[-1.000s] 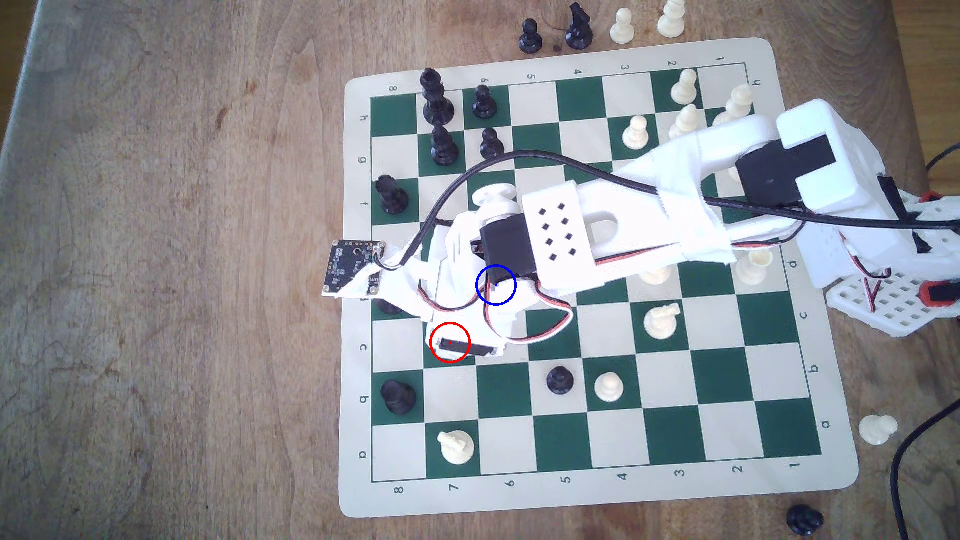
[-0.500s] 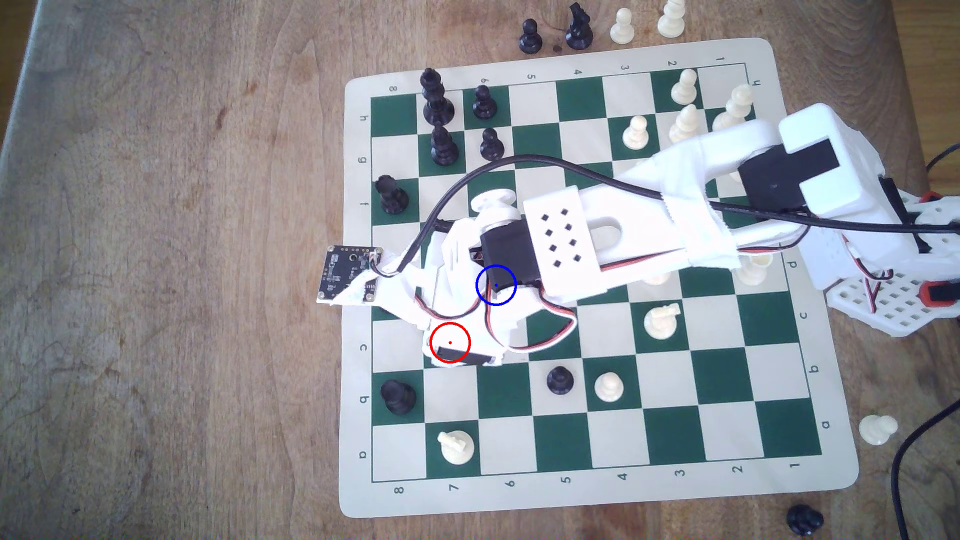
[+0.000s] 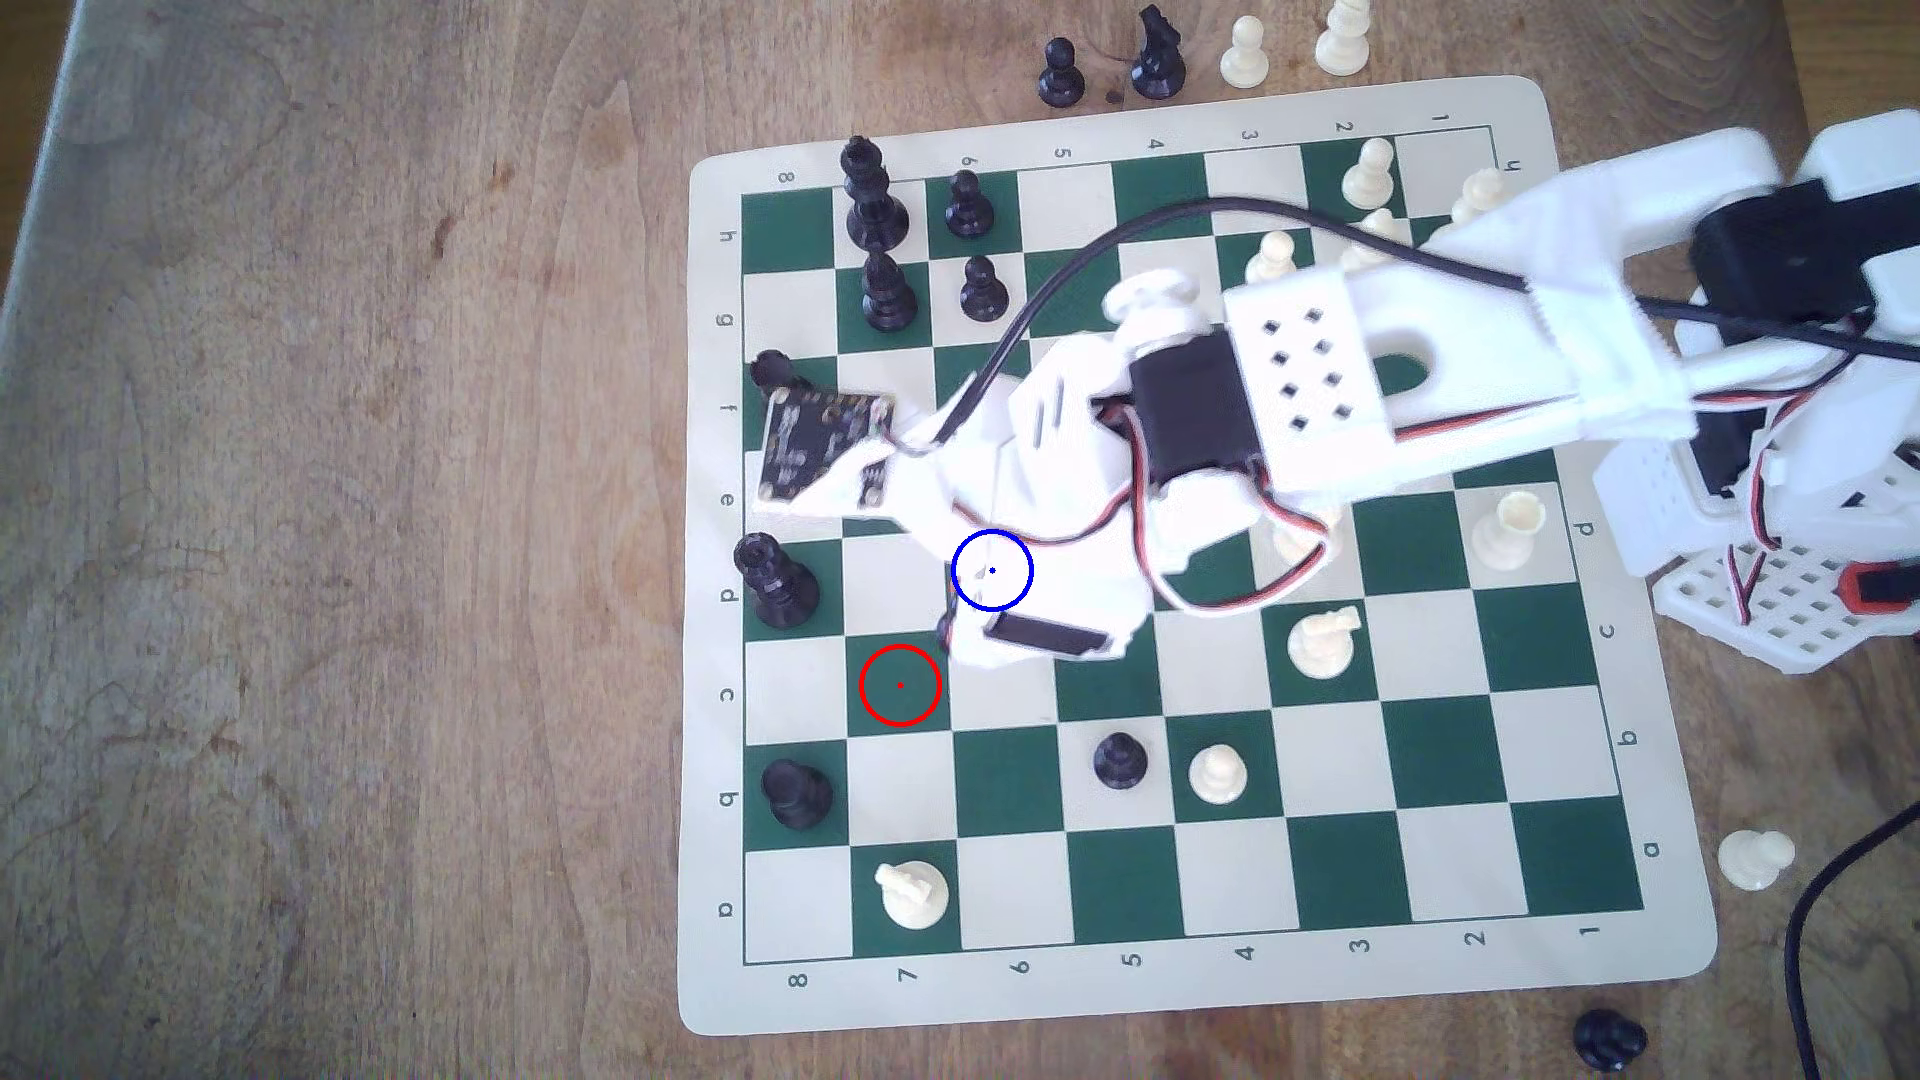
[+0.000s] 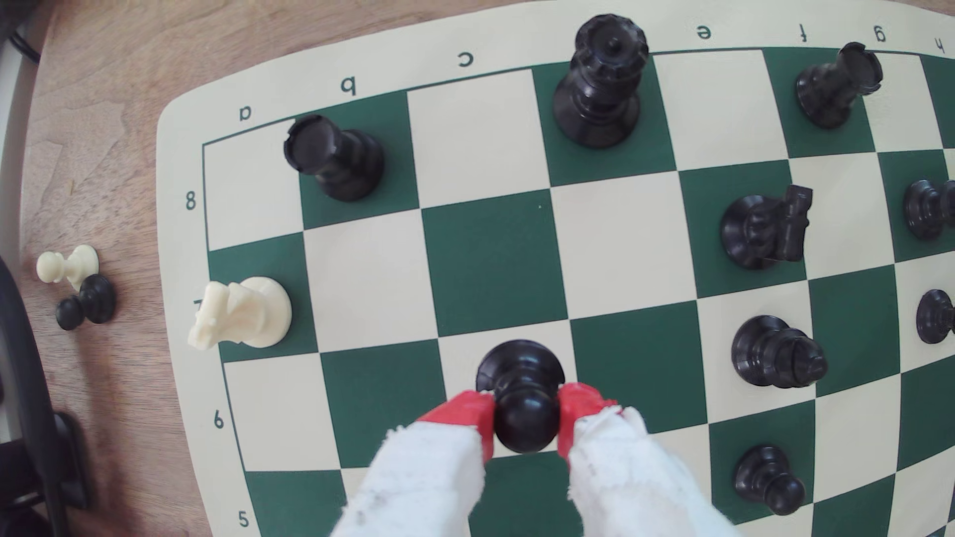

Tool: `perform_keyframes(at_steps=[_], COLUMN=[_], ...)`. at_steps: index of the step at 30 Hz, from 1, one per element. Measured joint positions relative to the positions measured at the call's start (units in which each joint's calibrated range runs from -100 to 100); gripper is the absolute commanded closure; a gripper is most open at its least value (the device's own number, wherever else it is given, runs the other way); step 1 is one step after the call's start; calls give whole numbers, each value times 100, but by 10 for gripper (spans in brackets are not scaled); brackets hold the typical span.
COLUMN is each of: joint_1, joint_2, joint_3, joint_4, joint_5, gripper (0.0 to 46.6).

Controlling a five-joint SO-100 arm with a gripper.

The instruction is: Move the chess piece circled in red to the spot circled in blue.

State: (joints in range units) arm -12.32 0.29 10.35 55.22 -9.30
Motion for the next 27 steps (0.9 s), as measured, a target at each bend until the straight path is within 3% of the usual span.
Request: perform_keyframes(at_steps=[11, 27], joint_1=[671, 531], joint_2=[-251, 385], joint_3=[1012, 1012], joint_4=[-550, -709], joint_5=[205, 234], gripper=[463, 463])
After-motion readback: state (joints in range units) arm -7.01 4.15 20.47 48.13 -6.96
